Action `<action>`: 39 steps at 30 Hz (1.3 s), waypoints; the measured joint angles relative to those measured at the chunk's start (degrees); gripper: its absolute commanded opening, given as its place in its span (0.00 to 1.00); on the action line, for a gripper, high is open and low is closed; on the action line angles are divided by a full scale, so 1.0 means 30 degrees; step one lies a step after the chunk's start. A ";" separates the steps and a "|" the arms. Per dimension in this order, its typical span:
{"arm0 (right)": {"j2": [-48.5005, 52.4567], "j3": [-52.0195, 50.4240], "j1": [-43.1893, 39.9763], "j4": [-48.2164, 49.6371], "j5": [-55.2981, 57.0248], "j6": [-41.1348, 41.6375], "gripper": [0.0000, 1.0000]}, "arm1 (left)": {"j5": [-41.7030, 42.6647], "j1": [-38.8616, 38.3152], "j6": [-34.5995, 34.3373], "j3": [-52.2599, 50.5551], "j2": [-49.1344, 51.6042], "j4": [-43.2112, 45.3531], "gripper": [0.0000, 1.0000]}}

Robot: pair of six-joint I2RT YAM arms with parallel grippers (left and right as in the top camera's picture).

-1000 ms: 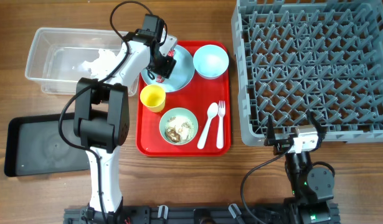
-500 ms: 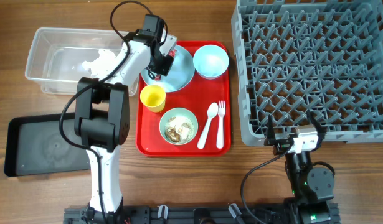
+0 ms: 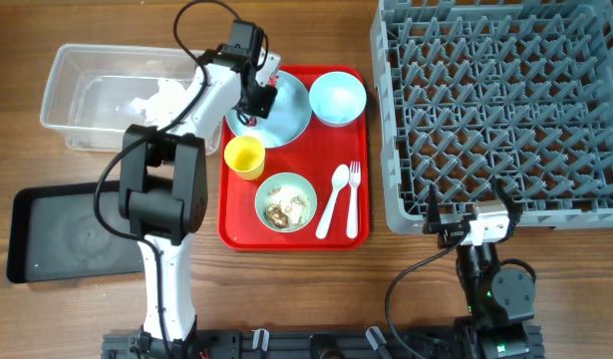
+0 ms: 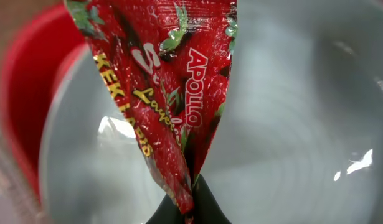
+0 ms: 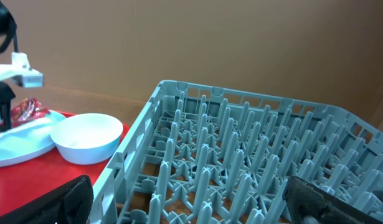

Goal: Sort waste into correct bins and load items into the dishwasher rack
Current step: 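Carry the wrapper left and release it into the clear bin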

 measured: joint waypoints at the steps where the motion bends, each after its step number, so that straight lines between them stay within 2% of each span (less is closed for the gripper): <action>1: 0.0000 0.0000 0.0000 0.0000 0.0000 0.0000 1.00 | -0.0044 0.0000 -0.0131 0.0000 -0.0277 -0.0007 0.04; 8: 0.0000 0.0000 0.0000 0.0000 0.0000 0.0000 1.00 | -0.0903 0.0000 -0.1239 0.0073 -0.5246 -0.0372 0.04; 12: 0.0000 0.0000 0.0000 0.0000 0.0000 -0.0007 1.00 | -0.2565 0.0000 -0.1778 0.0284 -0.8320 -0.0954 0.04; 17: 0.0000 0.0000 0.0000 0.0000 0.0000 0.0000 1.00 | -0.5027 0.0321 -0.1989 0.0612 -1.0069 -0.2470 0.04; 19: 0.0000 0.0000 0.0000 0.0000 0.0000 0.0000 1.00 | -0.5909 0.1115 -0.2215 0.0583 -0.9996 -0.3424 0.04; 24: 0.0000 0.0000 0.0000 0.0000 0.0000 0.0000 1.00 | -0.5880 0.3235 -0.2994 0.0204 -0.9296 -0.4000 0.04; 29: 0.0000 0.0000 0.0000 0.0000 0.0000 0.0000 1.00 | -0.4218 0.5472 -0.3359 -0.0415 -0.8058 -0.3993 0.04; 36: 0.0000 0.0000 0.0000 0.0000 0.0000 0.0000 1.00 | -0.2820 0.6768 -0.4656 -0.0619 -0.5501 -0.3723 0.04; 38: 0.0000 0.0000 0.0000 0.0007 0.0000 0.0000 1.00 | -0.2674 0.6892 -0.4947 -0.0627 -0.4787 -0.3497 0.13; 39: 0.0000 0.0000 0.0000 0.0000 0.0000 0.0000 1.00 | -0.2616 0.6892 -0.5020 -0.0641 -0.4590 -0.3410 0.34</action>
